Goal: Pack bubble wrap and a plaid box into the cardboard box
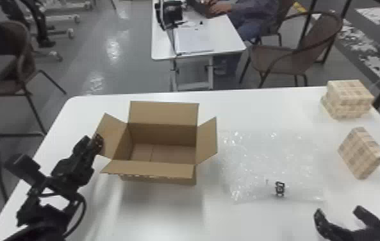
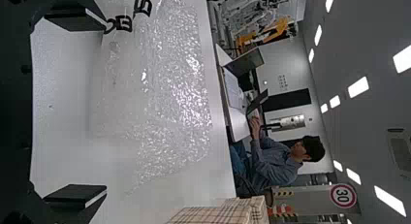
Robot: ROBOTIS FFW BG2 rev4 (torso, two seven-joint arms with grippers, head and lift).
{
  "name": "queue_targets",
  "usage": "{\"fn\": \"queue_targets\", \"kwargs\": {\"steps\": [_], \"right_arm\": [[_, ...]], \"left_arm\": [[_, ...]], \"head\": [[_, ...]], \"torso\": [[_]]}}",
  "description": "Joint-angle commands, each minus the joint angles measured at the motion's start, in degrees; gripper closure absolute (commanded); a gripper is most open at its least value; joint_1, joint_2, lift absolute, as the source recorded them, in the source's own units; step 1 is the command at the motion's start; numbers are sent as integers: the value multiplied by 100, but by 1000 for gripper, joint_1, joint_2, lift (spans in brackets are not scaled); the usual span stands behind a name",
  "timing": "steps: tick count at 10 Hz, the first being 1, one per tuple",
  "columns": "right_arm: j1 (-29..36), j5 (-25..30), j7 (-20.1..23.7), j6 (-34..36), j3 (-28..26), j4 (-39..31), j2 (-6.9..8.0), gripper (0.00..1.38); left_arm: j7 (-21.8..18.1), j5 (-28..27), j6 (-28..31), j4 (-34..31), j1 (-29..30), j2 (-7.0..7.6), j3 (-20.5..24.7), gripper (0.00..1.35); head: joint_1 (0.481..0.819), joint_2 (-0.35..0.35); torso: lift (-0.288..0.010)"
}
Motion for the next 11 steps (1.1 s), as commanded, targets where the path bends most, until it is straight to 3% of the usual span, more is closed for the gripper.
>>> {"fn": "queue_targets", "kwargs": {"steps": [1,2,6,9,11], "right_arm": [[-5,-26,5,0,0,9,0,108],[4,-34,-4,0,0,18,0,108],[-40,36,-39,263,-62,-351,18,108],[-303,194,-381,1538,-70,-1230,88,108],[-717,502,-513,2847,-26,-1670,193,108]], "left_arm": [[-7,-103,35,0,-9,-15,-39,860],[72,-173,-115,0,18,-15,-56,1263],[72,-279,-352,-9,26,-15,-12,1208],[98,-191,-352,-9,79,-15,-56,1208],[98,-182,-326,-9,79,-15,-136,1208]], "head": [[695,81],[695,78],[695,87],[695,75],[695,77]], "torso": [[-110],[-110],[-110],[-110],[-110]]}}
